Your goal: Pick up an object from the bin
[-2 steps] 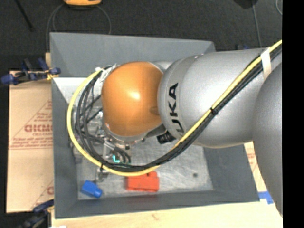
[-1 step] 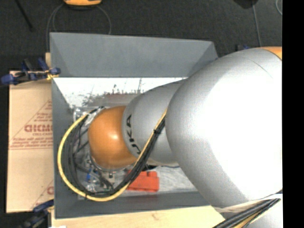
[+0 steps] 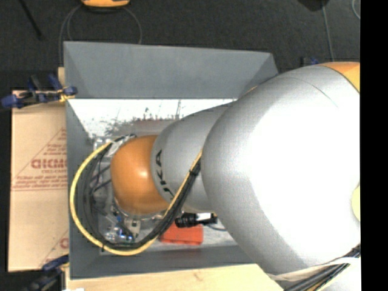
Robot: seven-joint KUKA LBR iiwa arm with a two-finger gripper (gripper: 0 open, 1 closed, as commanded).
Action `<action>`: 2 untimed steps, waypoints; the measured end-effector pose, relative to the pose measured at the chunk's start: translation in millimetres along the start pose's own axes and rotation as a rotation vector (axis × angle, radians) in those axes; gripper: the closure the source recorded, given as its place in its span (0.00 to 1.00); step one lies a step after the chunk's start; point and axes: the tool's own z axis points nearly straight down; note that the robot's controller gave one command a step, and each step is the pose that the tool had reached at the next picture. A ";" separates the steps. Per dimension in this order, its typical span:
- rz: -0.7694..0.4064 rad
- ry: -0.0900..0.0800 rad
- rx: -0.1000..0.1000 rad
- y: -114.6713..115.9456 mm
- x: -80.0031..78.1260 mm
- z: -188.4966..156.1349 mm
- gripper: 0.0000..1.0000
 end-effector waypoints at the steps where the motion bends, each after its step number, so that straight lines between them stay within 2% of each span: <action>1: 0.142 -0.001 -0.002 -6.1 -4.5 -0.3 0.00; 2: 0.444 0.000 0.003 1.2 -9.4 0.0 0.00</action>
Offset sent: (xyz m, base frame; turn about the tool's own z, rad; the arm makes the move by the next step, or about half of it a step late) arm 0.0004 -0.0102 -0.0038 0.1484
